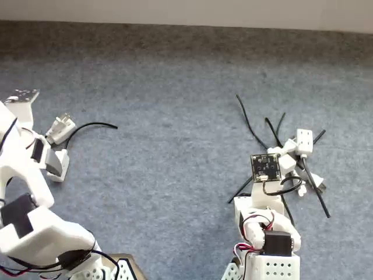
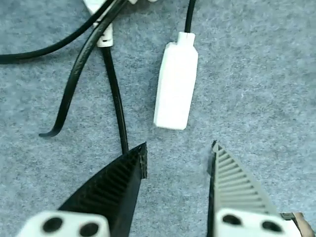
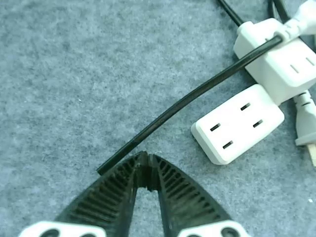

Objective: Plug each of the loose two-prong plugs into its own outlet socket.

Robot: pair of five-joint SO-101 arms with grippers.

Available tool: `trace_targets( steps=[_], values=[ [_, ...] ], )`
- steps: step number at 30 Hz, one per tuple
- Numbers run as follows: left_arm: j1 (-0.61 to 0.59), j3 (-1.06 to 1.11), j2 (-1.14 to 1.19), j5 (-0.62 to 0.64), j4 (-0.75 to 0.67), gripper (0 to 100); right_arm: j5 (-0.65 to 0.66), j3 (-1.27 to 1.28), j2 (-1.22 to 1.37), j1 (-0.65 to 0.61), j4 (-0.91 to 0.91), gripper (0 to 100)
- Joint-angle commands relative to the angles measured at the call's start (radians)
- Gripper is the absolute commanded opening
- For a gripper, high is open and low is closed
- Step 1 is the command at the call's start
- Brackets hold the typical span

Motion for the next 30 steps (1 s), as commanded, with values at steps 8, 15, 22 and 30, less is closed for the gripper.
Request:
trace_targets(
  steps=[8,15,22,30],
  values=[
    [0.025,-0.033,0.101,0.046,-0.186,21,-0.003,0.143,-0.013,0.008,0.004,0.6],
    [0.033,-0.036,0.173,0.048,-0.219,21,-0.003,0.143,-0.013,0.008,0.004,0.6],
    [0.056,-0.036,0.194,0.048,-0.241,7,-0.003,0.143,-0.013,0.008,0.004,0.6],
    [0.168,-0.094,0.186,0.046,-0.23,0,-0.003,0.143,-0.013,0.008,0.004,0.6]
  ],
)
